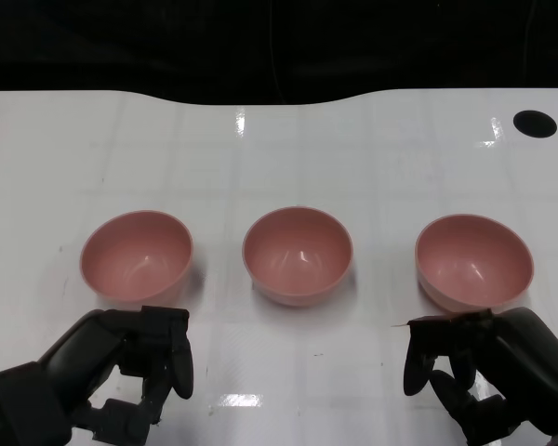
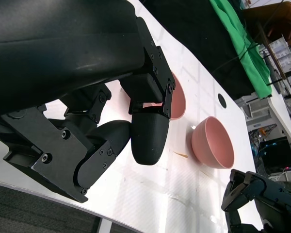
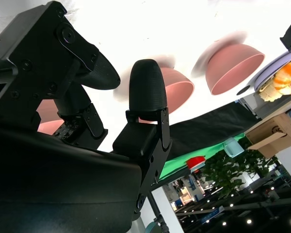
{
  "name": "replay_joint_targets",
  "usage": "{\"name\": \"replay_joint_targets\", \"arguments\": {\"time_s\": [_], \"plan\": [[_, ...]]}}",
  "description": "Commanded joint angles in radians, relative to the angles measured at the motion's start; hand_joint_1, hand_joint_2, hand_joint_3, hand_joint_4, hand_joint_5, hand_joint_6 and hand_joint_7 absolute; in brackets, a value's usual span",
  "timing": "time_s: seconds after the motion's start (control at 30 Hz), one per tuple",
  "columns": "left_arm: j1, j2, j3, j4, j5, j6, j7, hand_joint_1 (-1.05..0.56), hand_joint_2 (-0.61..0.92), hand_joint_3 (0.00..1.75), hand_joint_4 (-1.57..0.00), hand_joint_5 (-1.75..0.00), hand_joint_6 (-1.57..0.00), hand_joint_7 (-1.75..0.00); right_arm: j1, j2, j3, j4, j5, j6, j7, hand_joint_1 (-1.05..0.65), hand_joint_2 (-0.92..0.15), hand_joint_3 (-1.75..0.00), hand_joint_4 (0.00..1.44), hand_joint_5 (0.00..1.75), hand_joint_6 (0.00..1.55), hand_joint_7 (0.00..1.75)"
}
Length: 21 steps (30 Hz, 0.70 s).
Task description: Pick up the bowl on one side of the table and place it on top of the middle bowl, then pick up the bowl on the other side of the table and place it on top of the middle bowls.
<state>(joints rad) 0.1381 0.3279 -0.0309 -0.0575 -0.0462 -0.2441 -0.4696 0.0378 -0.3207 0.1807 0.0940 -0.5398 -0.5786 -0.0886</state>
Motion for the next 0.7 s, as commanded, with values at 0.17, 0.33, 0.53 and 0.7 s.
{"name": "replay_joint_targets", "arguments": {"time_s": [0.17,0.33,0.53,0.7], "plan": [[0.023,0.011,0.022,-0.017,-0.002,-0.003,0.014,-0.14,0.39,1.45,-0.90,-1.73,-0.84,-1.56,-0.017,-0.010,0.006,0.015,0.019,-0.012,0.007,-0.05,-0.19,-1.55,0.92,1.72,0.88,1.31],[0.025,0.013,0.021,-0.020,0.002,0.001,0.012,-0.12,0.41,1.43,-0.89,-1.74,-0.84,-1.56,-0.013,-0.013,0.007,0.010,0.017,-0.006,0.005,-0.06,-0.19,-1.54,0.92,1.72,0.88,1.30],[0.024,0.016,0.018,-0.034,0.000,0.027,0.007,-0.12,0.42,1.41,-0.88,-1.74,-0.83,-1.56,-0.004,-0.014,0.003,0.003,0.013,-0.009,-0.005,-0.05,-0.19,-1.53,0.92,1.70,0.89,1.29],[0.009,0.018,0.011,-0.031,0.002,0.035,-0.001,-0.13,0.43,1.40,-0.88,-1.75,-0.82,-1.55,0.007,-0.016,-0.004,-0.004,0.009,-0.008,-0.013,-0.05,-0.20,-1.52,0.93,1.70,0.90,1.28]]}}
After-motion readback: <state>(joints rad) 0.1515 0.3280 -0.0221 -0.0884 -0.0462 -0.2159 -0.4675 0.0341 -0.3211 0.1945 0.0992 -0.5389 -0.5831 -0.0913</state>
